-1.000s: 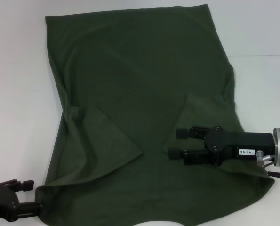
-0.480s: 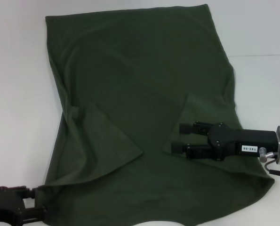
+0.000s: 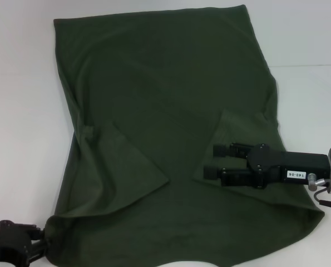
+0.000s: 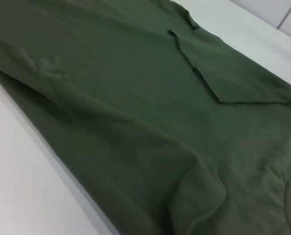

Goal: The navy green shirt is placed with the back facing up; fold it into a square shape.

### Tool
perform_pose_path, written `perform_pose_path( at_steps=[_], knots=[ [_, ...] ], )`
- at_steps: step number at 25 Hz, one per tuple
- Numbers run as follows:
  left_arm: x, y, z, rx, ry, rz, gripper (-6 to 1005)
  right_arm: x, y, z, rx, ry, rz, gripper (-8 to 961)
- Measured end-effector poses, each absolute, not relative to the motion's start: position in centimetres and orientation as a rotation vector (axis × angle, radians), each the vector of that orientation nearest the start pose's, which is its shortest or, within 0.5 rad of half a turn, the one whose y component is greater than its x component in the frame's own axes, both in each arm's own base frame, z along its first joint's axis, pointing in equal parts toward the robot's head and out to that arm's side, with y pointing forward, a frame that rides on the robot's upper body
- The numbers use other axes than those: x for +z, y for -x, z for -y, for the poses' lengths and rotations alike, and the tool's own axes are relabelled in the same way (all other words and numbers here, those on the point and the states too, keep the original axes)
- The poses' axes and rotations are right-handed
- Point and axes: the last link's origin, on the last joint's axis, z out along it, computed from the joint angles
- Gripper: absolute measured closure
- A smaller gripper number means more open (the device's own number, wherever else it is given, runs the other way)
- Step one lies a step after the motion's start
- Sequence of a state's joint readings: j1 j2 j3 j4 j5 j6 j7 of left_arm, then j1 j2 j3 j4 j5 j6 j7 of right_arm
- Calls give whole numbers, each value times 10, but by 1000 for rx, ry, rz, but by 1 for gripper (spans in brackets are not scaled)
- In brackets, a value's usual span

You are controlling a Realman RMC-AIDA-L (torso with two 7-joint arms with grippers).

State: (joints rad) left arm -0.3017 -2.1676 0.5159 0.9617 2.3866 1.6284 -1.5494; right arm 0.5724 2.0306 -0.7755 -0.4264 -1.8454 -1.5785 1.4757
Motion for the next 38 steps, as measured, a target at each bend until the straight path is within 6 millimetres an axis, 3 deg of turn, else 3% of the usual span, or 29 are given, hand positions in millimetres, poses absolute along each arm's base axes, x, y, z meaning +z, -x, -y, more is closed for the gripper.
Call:
perform_pose_path(
  at_steps=[10, 25, 31, 38],
  knots=[
    [28, 346, -254, -327, 2540, 1057, 984, -20, -254, -322, 927, 2738, -930, 10],
    [50, 362, -245, -355, 2392, 1090, 985, -5, -265, -311, 1001, 2687, -1018, 10],
    [52, 361, -249, -381, 2370, 1066, 984, 12, -279, -312, 882, 2666, -1275, 10],
    [44, 355, -252, -428, 2394, 1054, 985, 45, -304, -303, 719, 2541, -1622, 10]
  ],
)
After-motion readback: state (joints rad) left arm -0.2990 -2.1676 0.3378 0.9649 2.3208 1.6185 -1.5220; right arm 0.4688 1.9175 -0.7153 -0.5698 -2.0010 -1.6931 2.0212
